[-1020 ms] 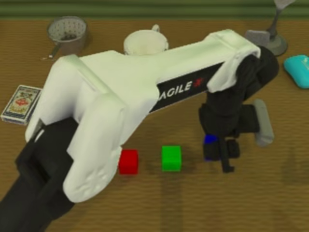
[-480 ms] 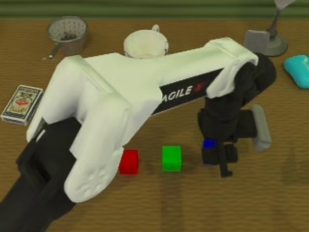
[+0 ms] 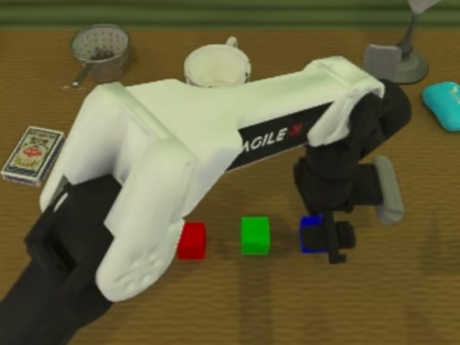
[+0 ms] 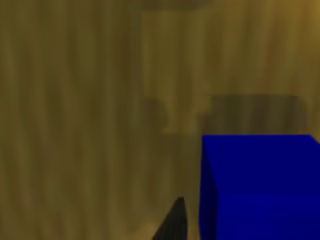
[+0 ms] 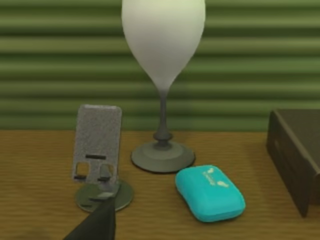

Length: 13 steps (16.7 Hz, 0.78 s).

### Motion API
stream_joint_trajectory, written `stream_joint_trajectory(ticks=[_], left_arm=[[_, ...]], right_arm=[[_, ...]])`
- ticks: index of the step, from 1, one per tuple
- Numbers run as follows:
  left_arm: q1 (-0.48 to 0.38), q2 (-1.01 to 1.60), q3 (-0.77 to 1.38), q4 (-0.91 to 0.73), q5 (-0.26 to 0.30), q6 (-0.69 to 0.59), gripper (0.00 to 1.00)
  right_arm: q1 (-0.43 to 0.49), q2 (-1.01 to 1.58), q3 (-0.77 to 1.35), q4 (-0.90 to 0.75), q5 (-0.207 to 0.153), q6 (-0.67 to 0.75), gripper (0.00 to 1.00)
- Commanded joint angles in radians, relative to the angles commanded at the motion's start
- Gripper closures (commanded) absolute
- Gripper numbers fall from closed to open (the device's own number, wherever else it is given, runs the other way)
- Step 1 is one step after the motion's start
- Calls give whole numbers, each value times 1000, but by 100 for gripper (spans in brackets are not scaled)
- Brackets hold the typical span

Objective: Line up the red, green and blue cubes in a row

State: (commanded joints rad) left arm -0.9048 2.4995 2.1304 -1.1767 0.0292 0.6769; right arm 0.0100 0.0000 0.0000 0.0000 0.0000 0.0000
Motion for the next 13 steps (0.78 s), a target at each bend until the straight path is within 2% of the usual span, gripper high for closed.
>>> stream_joint_trajectory(ticks=[2,3,13], left_arm=[[0,0,0,0,0,0,2],[0,0,0,0,0,0,0],[3,1,17,-17,0,0,0]], right_arm=[[0,0,0,0,0,0,0],[0,0,0,0,0,0,0],[0,0,0,0,0,0,0]])
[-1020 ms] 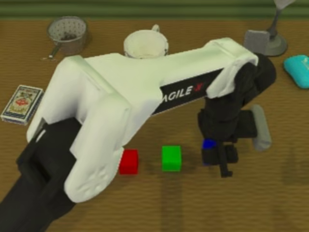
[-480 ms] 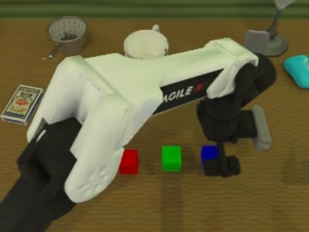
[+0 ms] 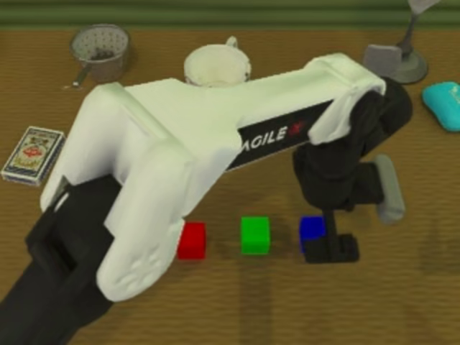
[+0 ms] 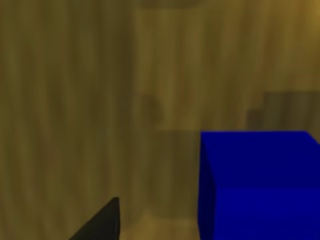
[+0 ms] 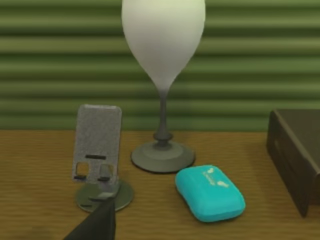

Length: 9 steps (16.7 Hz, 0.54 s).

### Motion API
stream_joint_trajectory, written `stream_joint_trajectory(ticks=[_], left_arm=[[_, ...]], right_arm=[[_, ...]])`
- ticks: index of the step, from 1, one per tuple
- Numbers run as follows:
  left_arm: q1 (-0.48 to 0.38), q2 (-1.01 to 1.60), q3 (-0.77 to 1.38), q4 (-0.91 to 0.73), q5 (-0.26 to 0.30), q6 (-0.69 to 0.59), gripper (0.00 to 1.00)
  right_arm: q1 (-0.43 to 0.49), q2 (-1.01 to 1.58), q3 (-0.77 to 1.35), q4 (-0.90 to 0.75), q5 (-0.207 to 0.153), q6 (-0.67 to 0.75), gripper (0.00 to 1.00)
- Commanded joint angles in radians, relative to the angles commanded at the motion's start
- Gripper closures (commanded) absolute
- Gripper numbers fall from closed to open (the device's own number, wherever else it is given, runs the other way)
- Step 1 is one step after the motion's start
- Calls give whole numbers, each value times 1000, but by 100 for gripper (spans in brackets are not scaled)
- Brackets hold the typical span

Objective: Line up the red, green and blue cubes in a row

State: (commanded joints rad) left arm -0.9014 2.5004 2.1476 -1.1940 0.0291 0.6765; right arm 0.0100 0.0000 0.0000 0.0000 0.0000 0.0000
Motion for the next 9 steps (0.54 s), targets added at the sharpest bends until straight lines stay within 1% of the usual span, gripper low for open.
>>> stream_joint_trajectory(ticks=[6,9], left_arm=[[13,-3,196,-205,1,4,0],[20,-10,244,-253,0,2,0]], right_arm=[[0,0,0,0,0,0,0],[0,0,0,0,0,0,0]])
